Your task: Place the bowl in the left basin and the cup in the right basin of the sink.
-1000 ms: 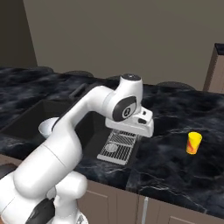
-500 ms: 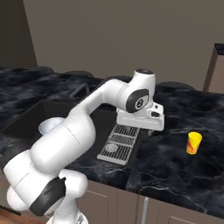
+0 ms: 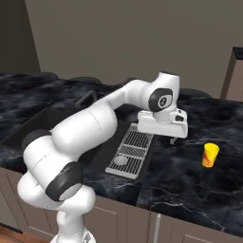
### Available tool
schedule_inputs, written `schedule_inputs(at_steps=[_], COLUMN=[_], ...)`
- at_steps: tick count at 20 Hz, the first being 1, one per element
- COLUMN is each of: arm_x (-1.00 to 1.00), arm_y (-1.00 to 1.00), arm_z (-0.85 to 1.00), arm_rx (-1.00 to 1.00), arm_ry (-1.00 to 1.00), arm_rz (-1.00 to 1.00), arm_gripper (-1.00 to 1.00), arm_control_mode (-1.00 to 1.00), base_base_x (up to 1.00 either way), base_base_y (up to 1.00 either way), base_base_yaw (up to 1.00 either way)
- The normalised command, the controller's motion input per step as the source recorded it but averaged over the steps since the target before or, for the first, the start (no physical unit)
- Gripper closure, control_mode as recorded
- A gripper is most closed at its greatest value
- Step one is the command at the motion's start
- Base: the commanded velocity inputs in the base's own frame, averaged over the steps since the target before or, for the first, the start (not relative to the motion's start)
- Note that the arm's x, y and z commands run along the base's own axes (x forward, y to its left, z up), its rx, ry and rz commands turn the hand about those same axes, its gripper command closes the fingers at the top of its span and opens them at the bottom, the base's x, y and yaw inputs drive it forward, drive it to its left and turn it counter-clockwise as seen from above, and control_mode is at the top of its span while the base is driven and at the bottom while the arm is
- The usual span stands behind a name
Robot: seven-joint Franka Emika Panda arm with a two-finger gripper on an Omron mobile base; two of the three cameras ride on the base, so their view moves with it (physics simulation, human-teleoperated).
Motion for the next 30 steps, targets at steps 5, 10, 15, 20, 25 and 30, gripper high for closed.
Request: schedule_inputs(at_steps=[5, 10, 15, 20, 25, 30], arm_x=[0.23, 0.23, 0.27, 0.23, 0.16, 0.19], arm_y=[-0.28, -0.26, -0.25, -0.29, -0.28, -0.22], arm_z=[-0.13, -0.09, -0.02, -0.04, -0.09, -0.14], arm_rx=[0.07, 0.05, 0.00, 0.00, 0.00, 0.00], arm_ry=[0.07, 0.00, 0.00, 0.00, -0.01, -0.04], arm_rz=[0.00, 0.00, 0.00, 0.00, 0.02, 0.06], arm_gripper=[-1.00, -1.00, -1.00, -1.00, -1.00, -1.00], arm_control_mode=[-1.00, -1.00, -1.00, -1.00, -1.00, -1.00], base_base_x=[0.00, 0.00, 0.00, 0.00, 0.00, 0.00], base_base_y=[0.00, 0.00, 0.00, 0.00, 0.00, 0.00], base_base_yaw=[0.00, 0.00, 0.00, 0.00, 0.00, 0.00])
